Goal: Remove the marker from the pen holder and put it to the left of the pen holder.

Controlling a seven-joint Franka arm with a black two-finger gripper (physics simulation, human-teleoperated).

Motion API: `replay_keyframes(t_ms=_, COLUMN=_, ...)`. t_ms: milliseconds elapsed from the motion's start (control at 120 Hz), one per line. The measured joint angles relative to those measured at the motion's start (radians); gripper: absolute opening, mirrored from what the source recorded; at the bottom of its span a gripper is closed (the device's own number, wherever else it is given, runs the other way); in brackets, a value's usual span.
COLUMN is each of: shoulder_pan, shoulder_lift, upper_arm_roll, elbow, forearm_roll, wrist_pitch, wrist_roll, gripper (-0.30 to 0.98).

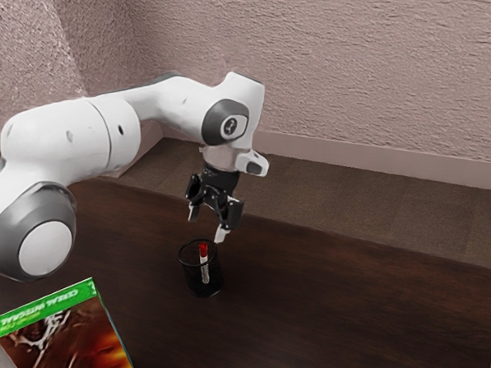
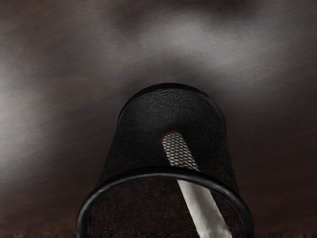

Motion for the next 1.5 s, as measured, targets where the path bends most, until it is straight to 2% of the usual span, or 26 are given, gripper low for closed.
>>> replay_keyframes(t_ms=333, shoulder_pan=-0.058, shoulder_lift=0.008, upper_arm_roll=0.004, elbow=-0.055, forearm_roll=0.011, wrist_pitch=-0.069, wrist_roll=0.003, gripper=0.69)
replay_keyframes(t_ms=458, shoulder_pan=-0.072, shoulder_lift=0.012, upper_arm_roll=0.011, elbow=-0.057, forearm_roll=0.017, wrist_pitch=-0.099, wrist_roll=0.003, gripper=0.64)
replay_keyframes(t_ms=575, shoulder_pan=-0.075, shoulder_lift=0.012, upper_arm_roll=0.013, elbow=-0.059, forearm_roll=0.027, wrist_pitch=-0.123, wrist_roll=0.000, gripper=0.51)
replay_keyframes(t_ms=850, shoulder_pan=-0.087, shoulder_lift=0.013, upper_arm_roll=0.028, elbow=-0.059, forearm_roll=0.045, wrist_pitch=-0.147, wrist_roll=-0.006, gripper=0.10)
replay_keyframes(t_ms=958, shoulder_pan=-0.093, shoulder_lift=0.009, upper_arm_roll=0.038, elbow=-0.058, forearm_roll=0.047, wrist_pitch=-0.158, wrist_roll=-0.008, gripper=0.01)
replay_keyframes(t_ms=1092, shoulder_pan=-0.092, shoulder_lift=0.002, upper_arm_roll=0.055, elbow=-0.066, forearm_roll=0.052, wrist_pitch=-0.170, wrist_roll=-0.010, gripper=-0.04)
replay_keyframes(t_ms=1233, shoulder_pan=-0.084, shoulder_lift=-0.066, upper_arm_roll=0.067, elbow=-0.092, forearm_roll=0.074, wrist_pitch=-0.180, wrist_roll=-0.012, gripper=-0.06)
replay_keyframes(t_ms=1500, shoulder_pan=-0.064, shoulder_lift=-0.300, upper_arm_roll=0.067, elbow=-0.142, forearm_roll=0.118, wrist_pitch=-0.199, wrist_roll=-0.012, gripper=-0.08)
